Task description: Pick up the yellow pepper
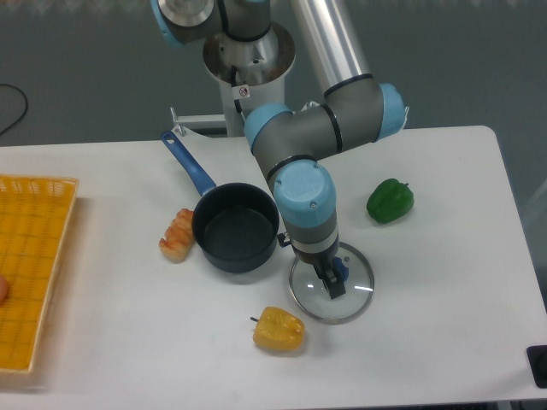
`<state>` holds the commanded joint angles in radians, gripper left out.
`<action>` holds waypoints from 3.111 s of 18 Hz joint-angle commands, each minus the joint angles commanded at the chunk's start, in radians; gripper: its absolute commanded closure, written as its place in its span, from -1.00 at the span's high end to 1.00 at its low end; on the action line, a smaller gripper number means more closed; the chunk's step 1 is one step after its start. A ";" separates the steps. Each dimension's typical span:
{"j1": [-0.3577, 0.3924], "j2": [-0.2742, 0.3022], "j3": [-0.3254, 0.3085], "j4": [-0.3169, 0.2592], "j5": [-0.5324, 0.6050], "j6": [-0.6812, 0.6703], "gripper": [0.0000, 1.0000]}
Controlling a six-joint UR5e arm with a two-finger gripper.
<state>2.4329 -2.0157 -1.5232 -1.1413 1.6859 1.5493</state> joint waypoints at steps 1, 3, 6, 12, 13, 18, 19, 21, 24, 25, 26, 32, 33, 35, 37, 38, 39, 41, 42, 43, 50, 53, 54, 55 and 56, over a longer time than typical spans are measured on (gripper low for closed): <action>-0.003 -0.002 -0.002 0.002 0.006 0.000 1.00; -0.003 0.002 0.000 0.003 -0.002 -0.011 1.00; -0.003 0.008 -0.003 0.003 -0.021 -0.012 1.00; -0.006 0.000 -0.014 0.024 -0.037 -0.165 1.00; -0.008 -0.002 -0.012 0.040 -0.070 -0.190 1.00; -0.015 -0.024 -0.014 0.095 -0.132 -0.257 1.00; -0.027 -0.038 -0.011 0.116 -0.127 -0.317 1.00; -0.047 -0.061 -0.005 0.149 -0.091 -0.411 1.00; -0.052 -0.078 0.000 0.149 -0.074 -0.475 1.00; -0.058 -0.080 0.003 0.149 -0.068 -0.520 1.00; -0.058 -0.081 0.003 0.149 -0.060 -0.563 1.00; -0.070 -0.098 0.020 0.153 -0.045 -0.407 1.00; -0.072 -0.100 0.029 0.155 -0.028 -0.331 1.00; -0.072 -0.113 0.058 0.153 0.009 -0.150 1.00; -0.071 -0.117 0.066 0.153 0.014 -0.025 1.00; -0.069 -0.124 0.069 0.155 0.000 0.016 1.00; -0.069 -0.144 0.077 0.164 -0.008 0.047 1.00; -0.069 -0.175 0.090 0.169 -0.008 0.071 1.00; -0.072 -0.189 0.100 0.170 -0.008 0.075 1.00; -0.078 -0.196 0.104 0.172 -0.008 0.072 1.00; -0.127 -0.221 0.104 0.178 -0.017 0.015 1.00; -0.138 -0.230 0.107 0.178 -0.017 0.009 1.00; -0.143 -0.233 0.107 0.178 -0.017 0.005 1.00; -0.144 -0.236 0.107 0.178 -0.017 -0.001 1.00; -0.144 -0.238 0.107 0.178 -0.017 -0.008 1.00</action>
<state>2.2887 -2.2534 -1.4159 -0.9633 1.6690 1.5417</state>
